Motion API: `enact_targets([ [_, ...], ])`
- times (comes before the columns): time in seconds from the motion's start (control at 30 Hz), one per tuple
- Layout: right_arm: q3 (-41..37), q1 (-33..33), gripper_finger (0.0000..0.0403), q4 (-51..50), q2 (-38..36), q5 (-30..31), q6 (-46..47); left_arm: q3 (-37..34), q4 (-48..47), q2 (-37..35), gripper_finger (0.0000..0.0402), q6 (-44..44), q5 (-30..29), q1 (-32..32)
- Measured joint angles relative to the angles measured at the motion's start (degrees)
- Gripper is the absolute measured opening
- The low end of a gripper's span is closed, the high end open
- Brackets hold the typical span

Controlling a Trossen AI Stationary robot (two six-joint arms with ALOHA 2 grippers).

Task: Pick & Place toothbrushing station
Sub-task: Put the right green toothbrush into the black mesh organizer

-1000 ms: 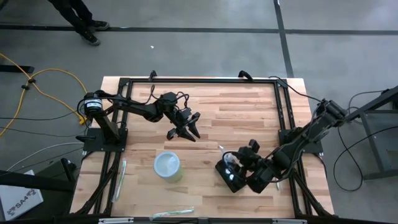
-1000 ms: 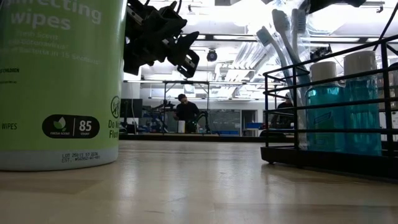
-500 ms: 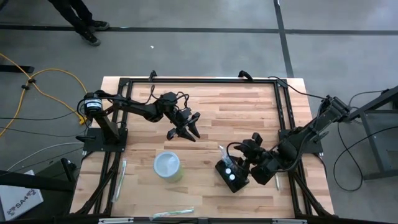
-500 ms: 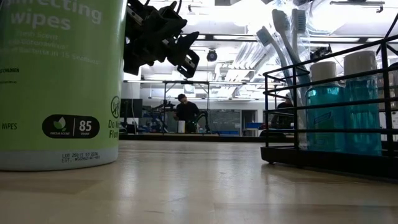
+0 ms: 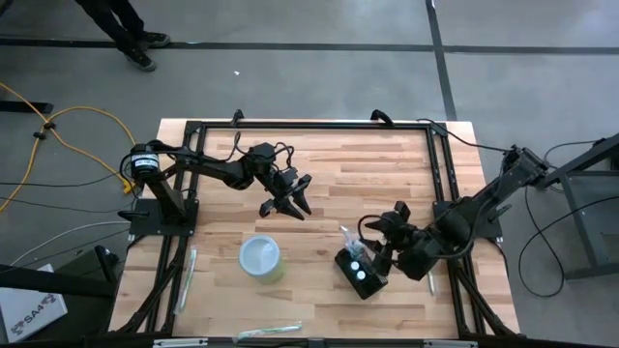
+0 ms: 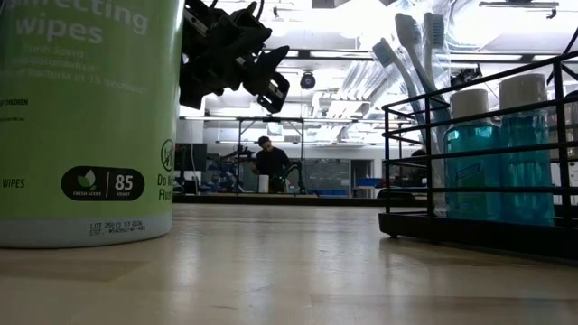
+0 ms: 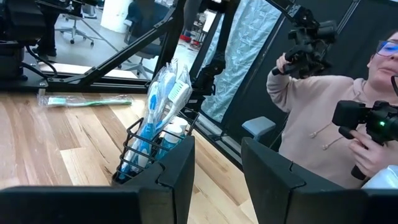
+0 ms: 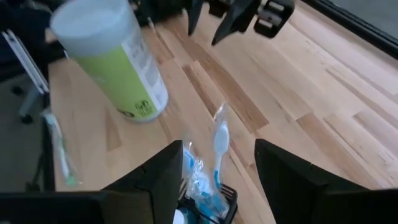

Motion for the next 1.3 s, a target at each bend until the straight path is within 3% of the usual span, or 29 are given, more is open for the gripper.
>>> enact_targets([
  [0.27,0.02,-1.34,0.0192,-6.11,-5.78,0.87,1.97,0.00,0.22,0.00,0.0128,-0.37,0.72,0.01],
  [0.57,0.02,-1.50,0.0192,-27.19,-6.79,-4.79,25.84,-0.02,0.26,0.00,0.0128,-3.76,0.74,2.58],
  [0.93,0.02,7.65,0.0180,-30.35,-3.94,-11.69,45.90,-0.02,0.24,0.00,0.0128,-4.02,0.76,3.73],
  [1.3,0.02,15.77,0.0143,-31.14,2.95,-16.00,56.10,-0.02,0.24,0.00,0.0128,-4.02,0.79,3.56],
])
